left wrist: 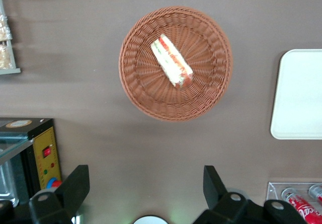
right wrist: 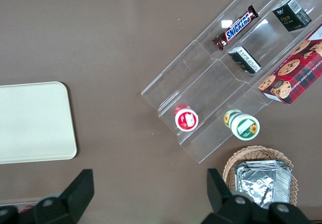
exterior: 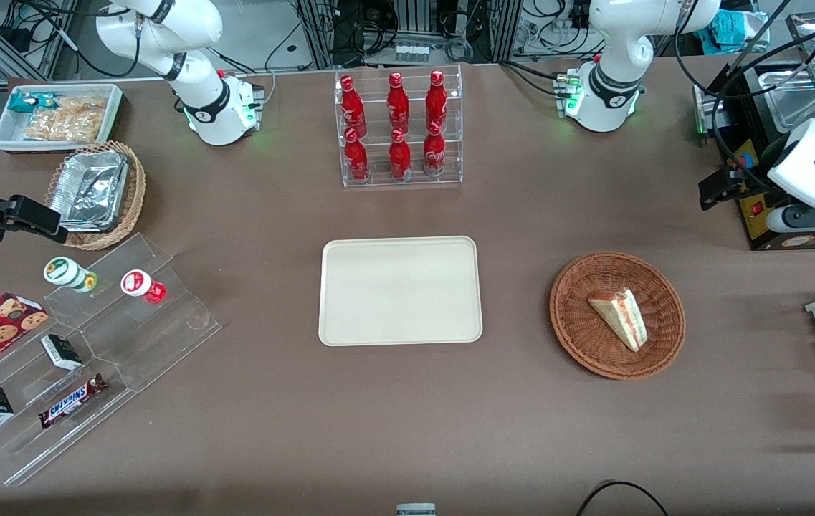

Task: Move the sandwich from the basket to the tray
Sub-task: 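Move the left gripper over the sandwich in the wicker basket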

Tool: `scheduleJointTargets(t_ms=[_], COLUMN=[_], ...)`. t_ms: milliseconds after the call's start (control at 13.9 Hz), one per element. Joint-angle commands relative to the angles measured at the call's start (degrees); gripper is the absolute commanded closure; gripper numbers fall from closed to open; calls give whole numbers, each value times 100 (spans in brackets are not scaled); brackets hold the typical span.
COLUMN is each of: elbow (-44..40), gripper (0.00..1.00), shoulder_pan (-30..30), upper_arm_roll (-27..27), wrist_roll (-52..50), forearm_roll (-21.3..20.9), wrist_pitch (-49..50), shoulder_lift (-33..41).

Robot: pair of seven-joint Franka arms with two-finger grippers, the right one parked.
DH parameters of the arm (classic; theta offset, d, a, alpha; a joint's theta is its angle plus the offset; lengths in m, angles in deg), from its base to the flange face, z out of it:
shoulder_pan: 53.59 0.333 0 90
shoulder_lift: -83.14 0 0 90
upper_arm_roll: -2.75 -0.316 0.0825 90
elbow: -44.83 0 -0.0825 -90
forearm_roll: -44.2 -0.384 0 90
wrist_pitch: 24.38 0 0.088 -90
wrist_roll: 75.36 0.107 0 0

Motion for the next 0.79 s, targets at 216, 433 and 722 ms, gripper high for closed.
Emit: scheduleJointTargets(t_ms=[216, 433, 722], elbow=[59, 480, 1708], gripper=[0, 0, 0], shoulder_pan=[-94, -67, -76], upper_arm_roll=[-15, -24, -24], wrist_roll=[65, 65, -14], forearm_roll=[119, 127, 101], wrist_pitch=[-122, -595, -2296], shoulder_lift=[-362, -556, -705])
